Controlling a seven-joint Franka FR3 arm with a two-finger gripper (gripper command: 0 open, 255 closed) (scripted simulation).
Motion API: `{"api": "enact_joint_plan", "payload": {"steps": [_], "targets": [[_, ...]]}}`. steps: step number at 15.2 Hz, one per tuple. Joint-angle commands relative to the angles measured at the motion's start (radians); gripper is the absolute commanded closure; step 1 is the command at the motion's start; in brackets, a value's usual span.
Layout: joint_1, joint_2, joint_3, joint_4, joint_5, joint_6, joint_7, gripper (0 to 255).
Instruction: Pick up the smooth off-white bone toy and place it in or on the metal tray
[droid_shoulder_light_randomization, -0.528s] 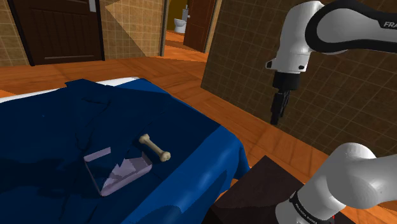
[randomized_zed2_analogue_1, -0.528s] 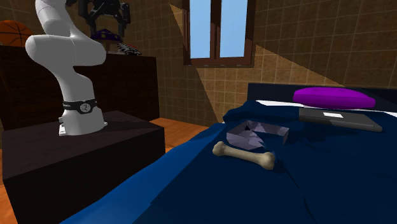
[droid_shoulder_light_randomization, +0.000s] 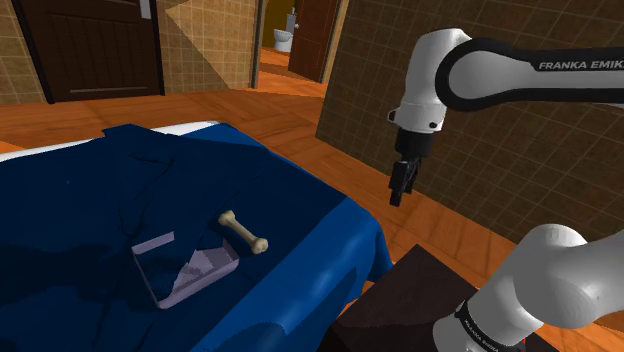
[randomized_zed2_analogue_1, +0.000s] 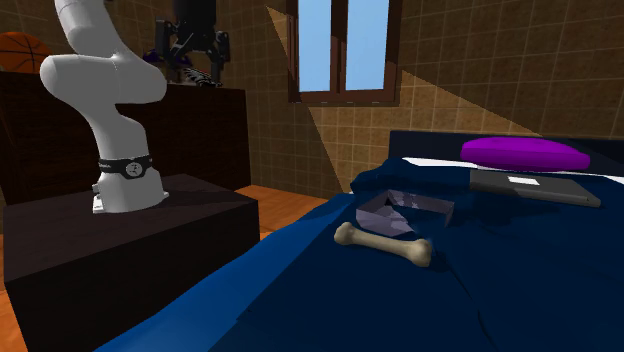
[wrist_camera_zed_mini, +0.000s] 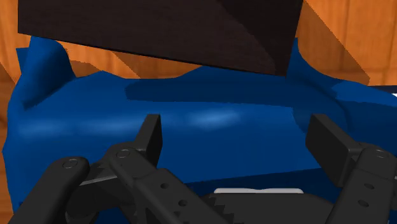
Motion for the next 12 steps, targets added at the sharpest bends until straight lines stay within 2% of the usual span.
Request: {"api": "enact_joint_plan", "payload": {"steps": [1, 7, 12], "targets": [[0.008, 0.057, 0.028, -0.010, 0.013, 0.089, 0.020, 0], [0.014, 0.254, 0.094, 0.013, 0.013, 0.313, 0.069, 0], [0.014, 0.440, 0.141, 0.073, -0.024, 0.477, 0.127, 0]]}}
